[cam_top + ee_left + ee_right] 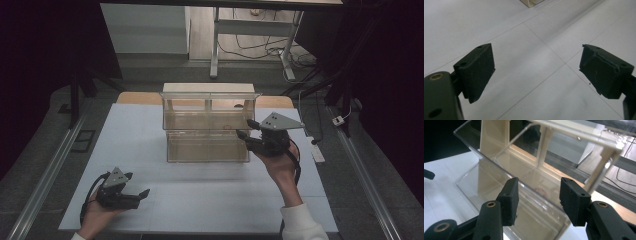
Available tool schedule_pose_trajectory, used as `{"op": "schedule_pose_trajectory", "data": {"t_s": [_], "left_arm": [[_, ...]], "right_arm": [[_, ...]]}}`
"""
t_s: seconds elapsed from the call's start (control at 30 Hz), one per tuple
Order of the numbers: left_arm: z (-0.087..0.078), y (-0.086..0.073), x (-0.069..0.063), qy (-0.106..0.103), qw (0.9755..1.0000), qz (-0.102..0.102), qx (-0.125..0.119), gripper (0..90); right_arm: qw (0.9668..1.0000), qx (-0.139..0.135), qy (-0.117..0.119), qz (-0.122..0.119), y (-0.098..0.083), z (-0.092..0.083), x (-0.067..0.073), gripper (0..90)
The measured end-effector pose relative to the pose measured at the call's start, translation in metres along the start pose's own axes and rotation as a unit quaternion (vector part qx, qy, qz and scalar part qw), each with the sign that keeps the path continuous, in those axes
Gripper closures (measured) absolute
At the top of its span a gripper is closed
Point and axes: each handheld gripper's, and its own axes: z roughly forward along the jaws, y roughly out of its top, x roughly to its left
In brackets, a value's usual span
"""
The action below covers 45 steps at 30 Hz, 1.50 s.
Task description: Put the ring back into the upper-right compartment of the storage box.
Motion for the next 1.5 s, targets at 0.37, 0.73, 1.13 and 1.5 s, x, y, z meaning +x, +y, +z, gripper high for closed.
{"op": "schedule_pose_trajectory", "data": {"t_s": [0.37,0.73,1.13,1.5], "left_arm": [[0.000,0.000,-0.001,-0.002,1.0000,-0.001,0.001,12.6],[0.000,0.001,-0.001,-0.004,1.0000,-0.002,0.000,12.6],[0.000,0.001,-0.001,-0.004,1.0000,-0.003,-0.001,12.6],[-0.002,0.000,-0.001,-0.005,1.0000,-0.003,-0.004,12.6]], "right_arm": [[0.9999,0.004,-0.014,0.001,-0.020,-0.025,-0.001,44.3],[0.9989,0.038,-0.026,0.011,-0.055,-0.041,-0.007,37.4],[0.9970,0.063,-0.033,0.032,-0.107,-0.059,-0.015,33.9],[0.9925,0.103,-0.049,0.044,-0.154,-0.066,-0.022,33.4]]}}
